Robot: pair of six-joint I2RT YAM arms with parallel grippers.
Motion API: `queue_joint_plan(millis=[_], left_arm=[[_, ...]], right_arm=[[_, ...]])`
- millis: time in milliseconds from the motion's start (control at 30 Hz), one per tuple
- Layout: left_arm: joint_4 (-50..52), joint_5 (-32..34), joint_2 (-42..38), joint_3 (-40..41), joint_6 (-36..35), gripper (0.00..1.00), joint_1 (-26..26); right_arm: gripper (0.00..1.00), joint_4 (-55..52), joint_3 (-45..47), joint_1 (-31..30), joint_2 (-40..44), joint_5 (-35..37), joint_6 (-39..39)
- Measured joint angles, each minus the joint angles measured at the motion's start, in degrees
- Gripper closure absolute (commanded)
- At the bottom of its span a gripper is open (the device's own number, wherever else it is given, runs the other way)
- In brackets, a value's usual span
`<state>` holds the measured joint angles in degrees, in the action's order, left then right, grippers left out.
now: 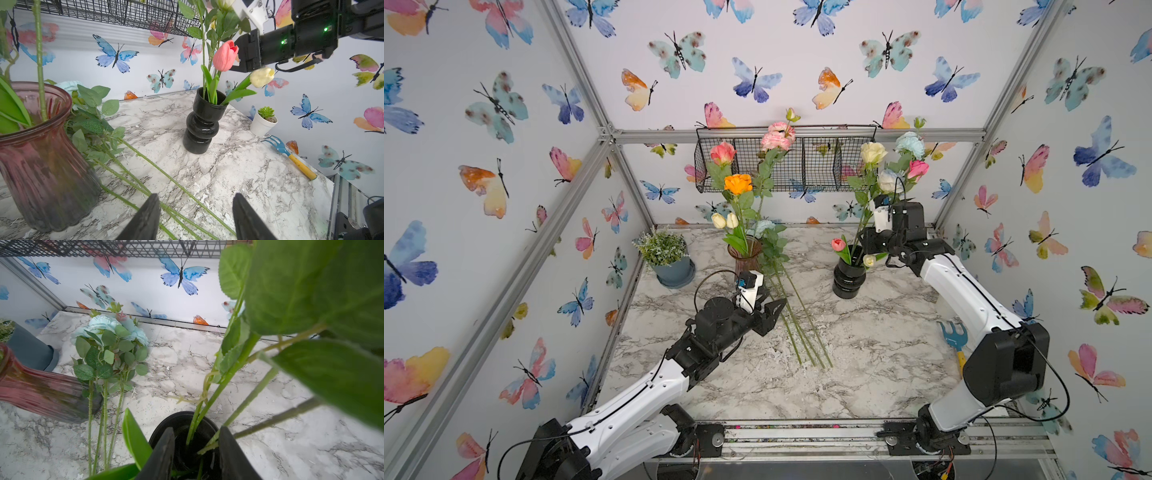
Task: Pick out blue flowers from the vase
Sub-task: Pick up the flower from the vase.
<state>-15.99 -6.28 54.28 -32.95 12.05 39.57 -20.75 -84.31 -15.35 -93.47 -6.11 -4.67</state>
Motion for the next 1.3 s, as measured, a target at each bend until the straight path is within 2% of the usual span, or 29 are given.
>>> queue_joint_plan(millis=[467,900,1300], left_arm=[[-0.37,-2.16,-1.81,2.32,0.90,0.44,-3.98],[-0.59,-3.06,-3.06,2.95,1.14,0.44,-5.14],[-0.44,-3.08,-4.83,2.99,1.29,0.43,-6.10]], right_arm=[[0.62,-0.26,-4.07,0.00,-4.92,2.05,0.87],[0.63,-0.15,-4.37,-0.02,-6.71,3.04,0.87],[0.77,1.09,-4.33,-0.02,-6.71,2.62,1.03]])
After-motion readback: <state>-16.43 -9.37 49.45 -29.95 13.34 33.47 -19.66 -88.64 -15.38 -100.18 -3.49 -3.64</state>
